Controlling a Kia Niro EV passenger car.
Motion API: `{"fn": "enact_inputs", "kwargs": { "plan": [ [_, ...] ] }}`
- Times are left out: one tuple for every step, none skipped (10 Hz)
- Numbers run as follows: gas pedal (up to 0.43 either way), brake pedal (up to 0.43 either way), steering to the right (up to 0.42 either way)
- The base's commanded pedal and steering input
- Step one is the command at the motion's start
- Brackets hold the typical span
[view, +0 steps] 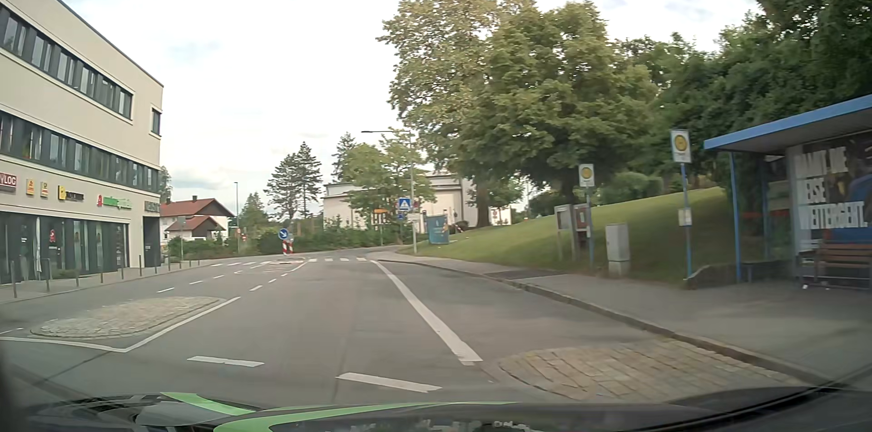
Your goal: Follow the waypoints while adhering to traffic rules and regulations
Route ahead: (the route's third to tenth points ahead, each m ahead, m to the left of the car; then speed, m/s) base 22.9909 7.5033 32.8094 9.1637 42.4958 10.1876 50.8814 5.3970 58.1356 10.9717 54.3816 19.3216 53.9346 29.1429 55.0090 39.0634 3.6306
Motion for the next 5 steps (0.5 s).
{"fn": "enact_inputs", "kwargs": {
  "plan": [
    [0.11,0.0,-0.456],
    [0.118,0.0,-0.406],
    [0.157,0.0,-0.366],
    [0.177,0.0,-0.317],
    [0.189,0.0,-0.282]
  ]
}}
